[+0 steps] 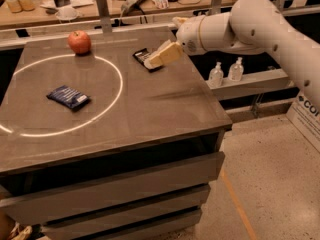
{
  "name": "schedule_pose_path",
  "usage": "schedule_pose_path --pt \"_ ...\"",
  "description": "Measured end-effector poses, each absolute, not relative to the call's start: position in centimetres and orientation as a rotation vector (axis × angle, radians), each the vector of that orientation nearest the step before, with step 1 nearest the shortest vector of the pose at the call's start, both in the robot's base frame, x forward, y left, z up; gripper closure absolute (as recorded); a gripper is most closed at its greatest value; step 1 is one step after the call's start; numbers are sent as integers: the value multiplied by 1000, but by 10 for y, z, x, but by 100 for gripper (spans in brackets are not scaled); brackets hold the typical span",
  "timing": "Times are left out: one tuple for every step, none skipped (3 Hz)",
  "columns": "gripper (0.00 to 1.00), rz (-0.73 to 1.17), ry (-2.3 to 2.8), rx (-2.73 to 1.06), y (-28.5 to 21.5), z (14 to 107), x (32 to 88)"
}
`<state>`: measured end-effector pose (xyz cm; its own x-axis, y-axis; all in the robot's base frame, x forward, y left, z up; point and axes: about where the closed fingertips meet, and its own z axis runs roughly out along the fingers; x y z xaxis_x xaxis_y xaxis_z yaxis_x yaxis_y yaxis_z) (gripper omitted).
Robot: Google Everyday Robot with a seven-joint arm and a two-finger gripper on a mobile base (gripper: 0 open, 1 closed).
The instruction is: Pick apple
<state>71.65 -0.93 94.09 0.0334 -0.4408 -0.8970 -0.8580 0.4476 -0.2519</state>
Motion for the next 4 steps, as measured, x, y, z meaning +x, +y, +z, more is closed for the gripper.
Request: schedule_pose_path --pt "0 535 1570 -1164 29 931 764" --pt "0 574 1561 -1179 73 926 800" --pt "0 638 1524 -1164 123 922 821" --pt "0 648 1513 -1161 133 923 824"
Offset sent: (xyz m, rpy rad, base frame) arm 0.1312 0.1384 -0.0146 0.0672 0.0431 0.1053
